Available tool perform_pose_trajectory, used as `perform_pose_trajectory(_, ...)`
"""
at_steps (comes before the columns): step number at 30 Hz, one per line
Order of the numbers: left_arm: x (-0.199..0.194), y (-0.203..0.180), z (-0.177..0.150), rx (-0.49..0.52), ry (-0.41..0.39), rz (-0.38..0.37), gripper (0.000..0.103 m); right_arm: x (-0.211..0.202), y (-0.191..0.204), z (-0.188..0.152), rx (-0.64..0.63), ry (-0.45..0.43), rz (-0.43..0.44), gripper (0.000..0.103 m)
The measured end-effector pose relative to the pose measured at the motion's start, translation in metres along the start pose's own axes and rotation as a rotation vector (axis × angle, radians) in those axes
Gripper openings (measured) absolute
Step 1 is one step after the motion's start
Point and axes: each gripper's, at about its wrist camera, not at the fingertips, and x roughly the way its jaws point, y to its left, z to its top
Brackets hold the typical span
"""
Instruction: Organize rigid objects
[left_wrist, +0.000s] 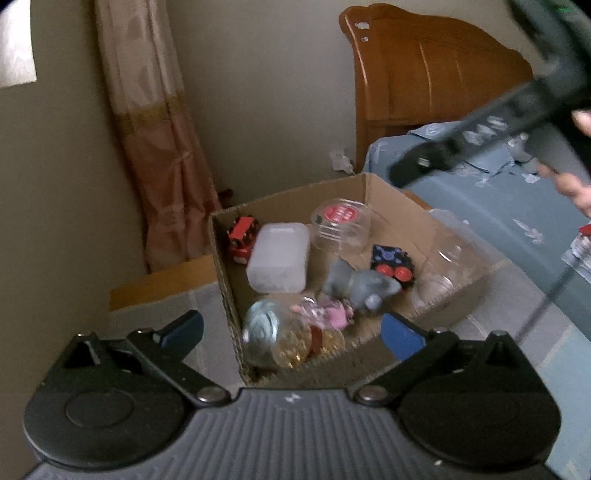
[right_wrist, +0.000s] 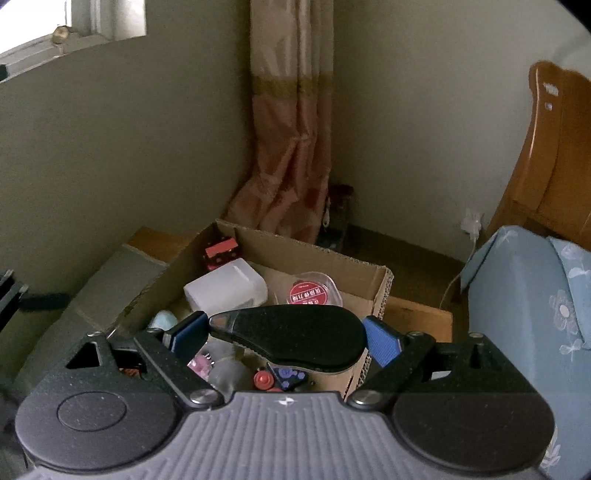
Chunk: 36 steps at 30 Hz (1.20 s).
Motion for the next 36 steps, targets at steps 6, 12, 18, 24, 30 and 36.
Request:
perform_pose_trajectory(6,-0.012,0.000,-0.009,0.007,-0.019,-0.008,0.102,0.034,-0.005,0.006,0.041,0.089,0.009,0.093)
perform_pose_trajectory(12,-0.018,0.000,-0.012,0.012,-0.033,-0.013,0.102,0.060,-0.012,0.005,0.070,0.137,-0.025,0.094)
perform_pose_trajectory(18,-0.022,0.001,-0.013,0.007,-0.039,-0.007,0.102,0.058,-0.015,0.004,0.080,0.131,-0.044,0.103)
perform_pose_trajectory(24,-0.028,0.000,-0.013,-0.012,-0.041,-0.002,0.102,0.042,-0.009,0.001,0.076,0.113,-0.048,0.103)
perform_pose_trajectory(30,-0.043,-0.008,-0.014,-0.010,-0.055,0.035,0.102,0.007,0.004,-0.008,0.058,0.069,-0.041,0.103)
perform_pose_trajectory(36,-0.058,-0.017,-0.019,-0.060,-0.050,0.105,0.102,-0.041,0.023,-0.036,0.048,0.014,-0.101,0.103)
